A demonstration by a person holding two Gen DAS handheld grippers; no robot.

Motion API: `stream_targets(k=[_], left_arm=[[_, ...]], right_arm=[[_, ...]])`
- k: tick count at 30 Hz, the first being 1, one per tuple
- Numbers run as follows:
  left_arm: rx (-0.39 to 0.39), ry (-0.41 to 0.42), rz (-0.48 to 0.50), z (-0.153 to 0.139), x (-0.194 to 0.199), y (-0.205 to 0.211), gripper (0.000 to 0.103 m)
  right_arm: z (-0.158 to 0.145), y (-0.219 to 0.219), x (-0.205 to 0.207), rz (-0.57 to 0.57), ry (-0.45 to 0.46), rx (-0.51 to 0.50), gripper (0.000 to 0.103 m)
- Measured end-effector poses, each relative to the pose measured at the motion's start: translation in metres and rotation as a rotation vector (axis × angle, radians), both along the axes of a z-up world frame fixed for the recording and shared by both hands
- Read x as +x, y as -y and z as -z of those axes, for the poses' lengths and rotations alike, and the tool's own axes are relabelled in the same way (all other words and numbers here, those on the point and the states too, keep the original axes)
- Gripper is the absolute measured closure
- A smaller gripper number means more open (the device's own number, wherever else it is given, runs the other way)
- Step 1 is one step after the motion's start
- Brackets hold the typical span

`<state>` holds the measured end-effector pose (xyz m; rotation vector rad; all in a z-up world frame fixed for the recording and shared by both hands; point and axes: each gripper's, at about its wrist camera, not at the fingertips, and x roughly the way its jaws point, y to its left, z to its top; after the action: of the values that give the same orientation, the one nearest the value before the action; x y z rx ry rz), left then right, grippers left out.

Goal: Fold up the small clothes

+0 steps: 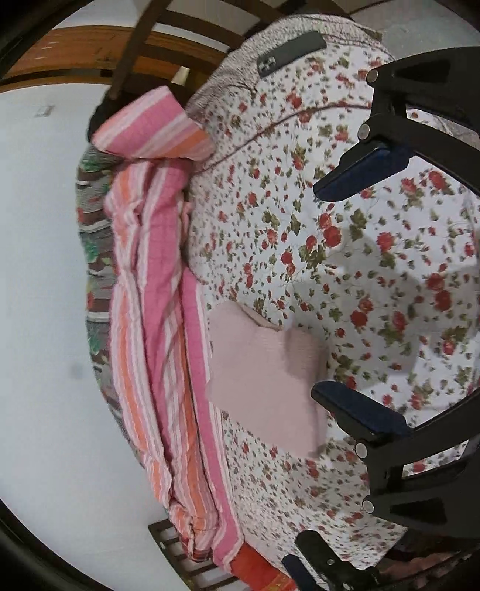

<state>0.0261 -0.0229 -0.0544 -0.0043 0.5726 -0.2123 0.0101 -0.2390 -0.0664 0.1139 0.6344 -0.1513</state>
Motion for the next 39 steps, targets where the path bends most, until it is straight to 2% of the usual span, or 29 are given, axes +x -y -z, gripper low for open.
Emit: stream_targets(k=[6, 13, 39], left_arm=[[0.012, 0.009, -0.025, -0.010, -0.023, -0.003, 0.000], [0.007, 0.010, -0.032, -0.015, -0.035, -0.002, 0.000], [0.013, 0.003, -0.040, -0.016, -0.038, -0.006, 0.000]], right_arm=[[-0.016, -0.010, -0.033, -0.014, 0.055, -0.027, 0.000], [-0.016, -0.016, -0.051, 0.003, 0.052, -0.052, 0.000], [-0.023, -0.016, -0.062, 0.011, 0.066, -0.044, 0.000]])
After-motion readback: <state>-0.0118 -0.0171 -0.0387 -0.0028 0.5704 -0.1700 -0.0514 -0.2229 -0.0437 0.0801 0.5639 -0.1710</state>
